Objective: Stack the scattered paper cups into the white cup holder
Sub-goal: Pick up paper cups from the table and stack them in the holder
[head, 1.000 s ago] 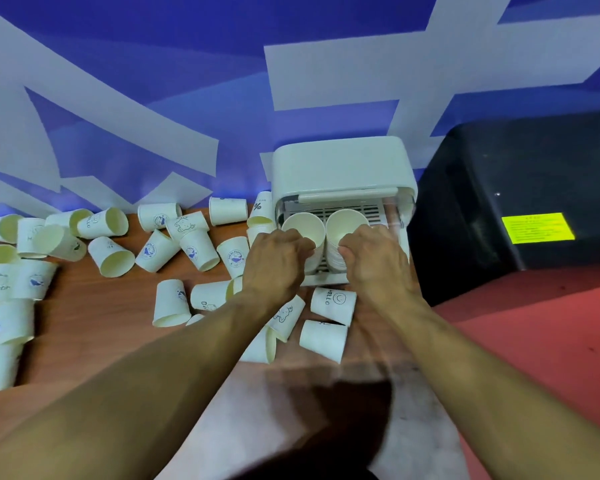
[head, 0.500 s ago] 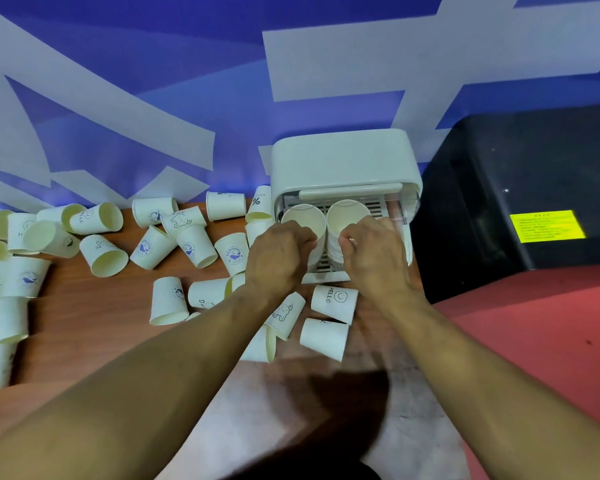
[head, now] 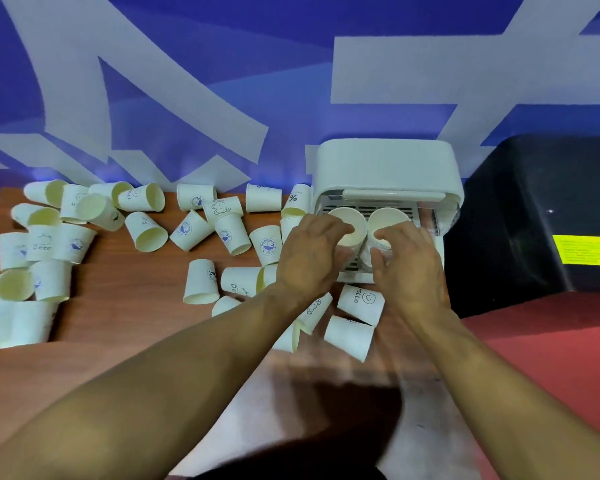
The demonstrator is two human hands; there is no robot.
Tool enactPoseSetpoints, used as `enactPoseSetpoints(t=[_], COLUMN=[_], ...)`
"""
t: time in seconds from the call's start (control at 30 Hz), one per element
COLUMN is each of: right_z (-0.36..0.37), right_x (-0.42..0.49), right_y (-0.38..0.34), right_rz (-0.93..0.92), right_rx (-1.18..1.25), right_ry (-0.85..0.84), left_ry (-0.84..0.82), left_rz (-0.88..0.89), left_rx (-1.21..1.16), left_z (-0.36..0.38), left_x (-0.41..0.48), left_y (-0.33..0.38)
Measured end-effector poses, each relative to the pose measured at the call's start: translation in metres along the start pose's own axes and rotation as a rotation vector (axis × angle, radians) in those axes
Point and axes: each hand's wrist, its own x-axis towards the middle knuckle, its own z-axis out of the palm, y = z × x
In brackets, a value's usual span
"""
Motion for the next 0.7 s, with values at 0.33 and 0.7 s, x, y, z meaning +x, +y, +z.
enactPoseSetpoints(t=[0.33,0.7], right_z=[0.019,0.099], right_x=[-0.007,-0.018], right_y=[-0.104,-0.268], right_rz=[-0.211,-0.39], right_rx=[0.118,0.211], right_ry=[-0.017,-0.214], left_ry=[0.162,0.277], left_rz=[-0.125,-0.446], left_rx=[0.02,0.078], left_z=[-0.056,-0.146], left_x=[-0.061,-0.169], left_y=[-0.054,-0.195])
